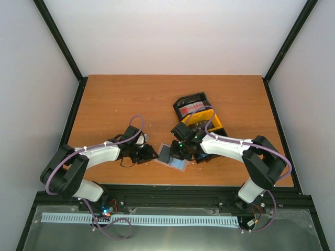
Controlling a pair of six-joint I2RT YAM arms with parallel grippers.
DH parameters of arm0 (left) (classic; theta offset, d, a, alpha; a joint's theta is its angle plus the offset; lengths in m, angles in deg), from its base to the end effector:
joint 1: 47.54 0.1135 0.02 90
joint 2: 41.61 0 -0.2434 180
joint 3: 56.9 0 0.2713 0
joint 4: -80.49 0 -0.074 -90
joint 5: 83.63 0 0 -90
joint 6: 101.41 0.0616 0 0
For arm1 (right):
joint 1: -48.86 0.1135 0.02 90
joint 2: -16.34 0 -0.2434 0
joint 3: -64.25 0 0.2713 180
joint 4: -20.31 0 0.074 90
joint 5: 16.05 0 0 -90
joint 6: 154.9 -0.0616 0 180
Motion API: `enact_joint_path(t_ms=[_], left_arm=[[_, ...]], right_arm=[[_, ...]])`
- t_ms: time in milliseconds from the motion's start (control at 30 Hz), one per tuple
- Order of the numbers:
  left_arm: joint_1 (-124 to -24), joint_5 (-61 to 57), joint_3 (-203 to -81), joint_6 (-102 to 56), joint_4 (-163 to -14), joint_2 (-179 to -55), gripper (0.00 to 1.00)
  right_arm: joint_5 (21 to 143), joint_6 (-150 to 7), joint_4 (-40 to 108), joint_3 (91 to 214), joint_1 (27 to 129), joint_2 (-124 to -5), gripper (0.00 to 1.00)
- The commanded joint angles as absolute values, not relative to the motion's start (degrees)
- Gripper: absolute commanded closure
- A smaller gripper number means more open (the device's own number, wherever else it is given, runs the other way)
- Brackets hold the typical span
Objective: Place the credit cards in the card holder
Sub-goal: Insert the credit card into the card holder.
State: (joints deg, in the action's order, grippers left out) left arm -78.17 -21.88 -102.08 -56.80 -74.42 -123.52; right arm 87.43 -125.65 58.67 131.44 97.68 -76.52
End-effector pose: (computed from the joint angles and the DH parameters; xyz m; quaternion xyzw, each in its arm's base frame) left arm 0.2121 -0.1595 0.0792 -0.0619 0.9404 -0.3319 0.0403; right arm 0.2100 0.2618 0.1187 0.0743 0.9652 0.2483 0.0352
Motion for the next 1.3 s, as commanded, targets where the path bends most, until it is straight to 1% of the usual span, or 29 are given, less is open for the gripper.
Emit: enact_joint_path(t_ms=[0,233,300,433,500,567,767,933,1067,1200,1267], left_arm=[[-77.97,-18.48,-103.2,-57.02,-74.43,-124.56,0.52],[-77.96,-18.22,-104.47,-56.18,-73.28,-124.81,0.53],[-78.0,-17.75,-104.53,-56.06,-73.07,-124.55,0.53],[-77.95,-16.63,-104.91,-56.26,-72.22,-123.54,0.52],[-77.96,-15.64,-105.2,-56.41,-71.34,-122.59,0.52],[-77.95,-14.44,-105.7,-56.35,-70.3,-121.89,0.52],[-77.91,-12.01,-106.89,-56.41,-67.79,-121.06,0.51],[-77.9,-7.88,-107.43,-59.03,-65.68,-119.08,0.44],[-77.81,-7.75,-107.54,-59.13,-66.01,-116.98,0.37],[-77.77,-8.71,-107.63,-58.3,-66.69,-115.59,0.34],[-77.78,-9.08,-107.79,-57.55,-66.51,-115.08,0.34]], right_arm=[[81.43,-129.33,63.75,132.7,98.17,-76.28,0.97],[80.83,-134.63,65.7,132.67,99.02,-76.67,0.97],[81.21,-135.11,65.93,133.22,99.0,-77.3,0.9],[81.9,-133.84,65.38,135.8,99.05,-78.8,0.71],[83.37,-132.84,63.53,136.84,98.98,-79.32,0.65],[85.2,-132.37,60.92,137.38,99.05,-79.54,0.62],[88.6,-131.55,56.31,137.54,99.0,-79.69,0.59],[92.96,-128.63,50.43,137.4,98.88,-81.32,0.56],[95.62,-124.54,47.31,136.82,97.81,-82.0,0.54],[97.33,-121.16,44.43,134.11,95.39,-79.17,0.54],[97.14,-117.14,45.98,134.59,93.95,-76.7,0.53]])
